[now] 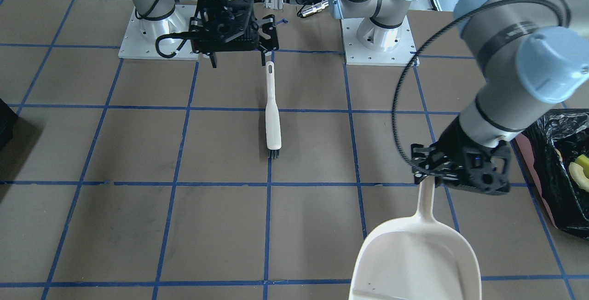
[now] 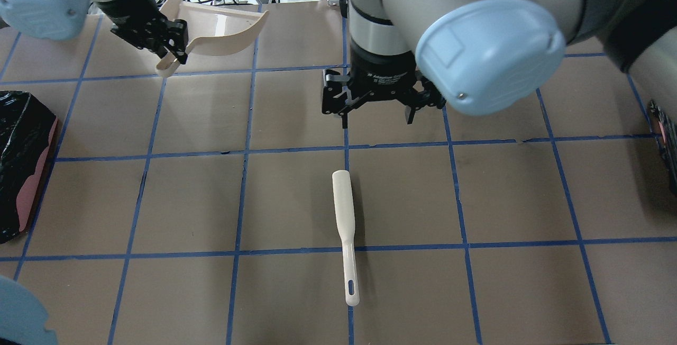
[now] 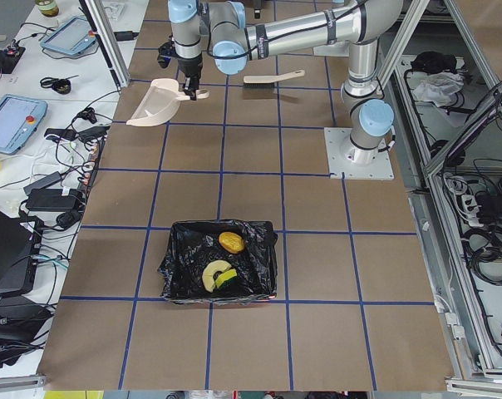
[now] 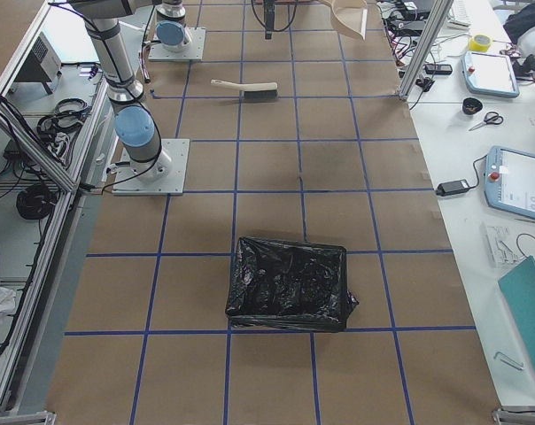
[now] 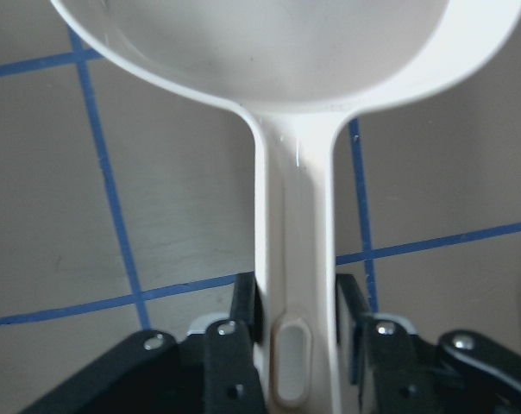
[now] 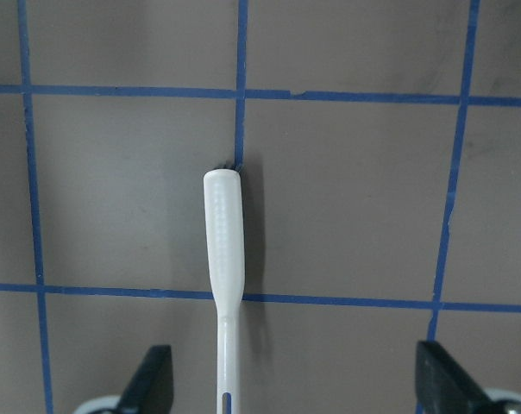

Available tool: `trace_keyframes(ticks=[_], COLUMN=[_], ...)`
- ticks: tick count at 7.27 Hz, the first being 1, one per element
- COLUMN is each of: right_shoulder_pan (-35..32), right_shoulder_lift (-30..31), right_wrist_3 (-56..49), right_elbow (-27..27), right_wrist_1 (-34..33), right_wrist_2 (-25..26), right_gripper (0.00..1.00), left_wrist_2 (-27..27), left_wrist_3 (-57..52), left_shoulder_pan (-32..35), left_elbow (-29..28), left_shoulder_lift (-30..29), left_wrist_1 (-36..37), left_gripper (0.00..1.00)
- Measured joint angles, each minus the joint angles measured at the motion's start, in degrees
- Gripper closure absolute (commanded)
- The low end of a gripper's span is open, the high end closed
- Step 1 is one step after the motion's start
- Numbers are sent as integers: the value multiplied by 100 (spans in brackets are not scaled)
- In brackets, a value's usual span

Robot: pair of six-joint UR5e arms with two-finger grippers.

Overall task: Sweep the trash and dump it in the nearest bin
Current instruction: 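Carry the empty dustpan back with the left gripper while the right lays the brush down, then lower the dustpan onto the table with the left gripper and open it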

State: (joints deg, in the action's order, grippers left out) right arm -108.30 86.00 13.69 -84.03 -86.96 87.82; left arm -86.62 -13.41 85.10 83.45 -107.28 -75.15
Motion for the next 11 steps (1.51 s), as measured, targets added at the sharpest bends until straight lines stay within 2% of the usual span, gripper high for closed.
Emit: trace_keyframes(ticks=[1,2,3,4,6,8,11], right_shoulder_pan=[396,710,920,1027,1103,1248,1399], right_shoulder_lift=[81,158,256,416,663,693,675], right_wrist_3=[-661,-1290,-1852,-2202,-2389,-2406,-2416], right_elbow=[10,-25,-146,-390,-809,-817,-739], right_wrist_1=[85,156,176,105,-332,-694,-758], right_wrist_2=[12,27,87,176,251,253,189], right_gripper=[1,9,9,3,0,0,0], left_wrist_2=[1,3,7,11,16,9,7], left_wrist_3=[508,947,1347,1632,2041,2285,2316], left_shoulder_pan=[448,884,1239,1512,1972,2316,2517], left_elbow=[158,283,361,407,442,575,867], left_shoulder_lift=[-91,-179,-255,-320,-493,-716,-834], left_wrist_1=[359,567,667,761,1004,1412,1825], left_gripper=[100,100,100,100,100,100,100])
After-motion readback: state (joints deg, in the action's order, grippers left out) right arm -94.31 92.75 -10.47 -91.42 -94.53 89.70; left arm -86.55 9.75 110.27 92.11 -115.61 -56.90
